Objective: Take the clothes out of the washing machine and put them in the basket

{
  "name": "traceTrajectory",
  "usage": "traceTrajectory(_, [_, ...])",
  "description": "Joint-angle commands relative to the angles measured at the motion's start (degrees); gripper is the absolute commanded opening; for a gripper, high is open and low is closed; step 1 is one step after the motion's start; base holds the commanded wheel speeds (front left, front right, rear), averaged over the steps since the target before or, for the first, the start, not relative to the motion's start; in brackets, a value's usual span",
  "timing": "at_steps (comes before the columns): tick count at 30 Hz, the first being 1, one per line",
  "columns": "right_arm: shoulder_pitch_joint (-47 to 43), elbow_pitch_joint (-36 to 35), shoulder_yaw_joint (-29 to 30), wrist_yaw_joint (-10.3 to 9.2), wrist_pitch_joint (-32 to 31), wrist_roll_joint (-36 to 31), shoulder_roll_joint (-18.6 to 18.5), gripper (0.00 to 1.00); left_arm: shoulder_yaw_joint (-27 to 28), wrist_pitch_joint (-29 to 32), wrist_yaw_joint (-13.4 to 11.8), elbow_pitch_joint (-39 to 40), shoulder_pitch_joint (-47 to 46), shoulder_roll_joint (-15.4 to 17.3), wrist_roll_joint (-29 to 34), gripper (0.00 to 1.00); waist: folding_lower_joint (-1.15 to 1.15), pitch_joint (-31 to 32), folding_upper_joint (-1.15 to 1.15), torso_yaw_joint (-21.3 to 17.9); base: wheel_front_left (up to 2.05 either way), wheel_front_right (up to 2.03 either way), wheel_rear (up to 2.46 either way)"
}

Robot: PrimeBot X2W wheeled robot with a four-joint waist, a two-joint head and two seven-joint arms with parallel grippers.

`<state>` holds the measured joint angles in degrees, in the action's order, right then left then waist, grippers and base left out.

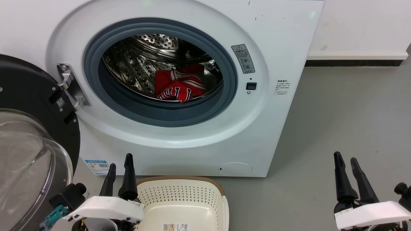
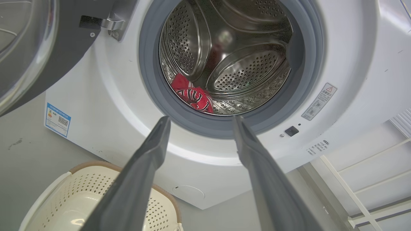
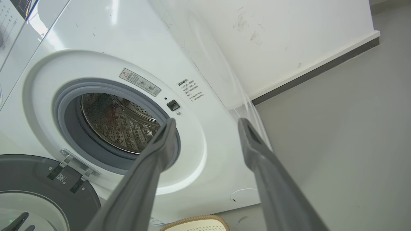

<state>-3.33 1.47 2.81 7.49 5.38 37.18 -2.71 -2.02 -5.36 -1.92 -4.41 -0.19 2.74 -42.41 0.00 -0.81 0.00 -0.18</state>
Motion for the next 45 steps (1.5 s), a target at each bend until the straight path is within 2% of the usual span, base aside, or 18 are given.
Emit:
traceTrajectory(1, [-0.1, -1.3, -0.1, 0.0, 0.6, -1.9, -0.3, 1.0, -0.4, -0.7, -0.3, 1.1, 0.2, 0.1, 1.8, 1.0, 0.0, 0.0, 0.0, 0.0, 0.0, 0.0, 0.0])
traceTrajectory(30, [-3.2, -6.5, -0.9, 0.0, 5.0, -21.9, -0.3, 1.0, -2.8, -5.1, -3.2, 4.7, 2.5, 0.2, 19.9, 1.0, 0.0, -0.1, 0.0, -0.1, 0.0, 0.0, 0.0])
traceTrajectory(45, [-4.9, -9.0, -1.2, 0.0, 6.9, -29.2, -0.3, 1.0, -3.5, -6.9, -4.0, 5.6, 3.6, 0.2, 25.7, 1.0, 0.0, -0.2, 0.0, 0.0, 0.0, 0.0, 0.0])
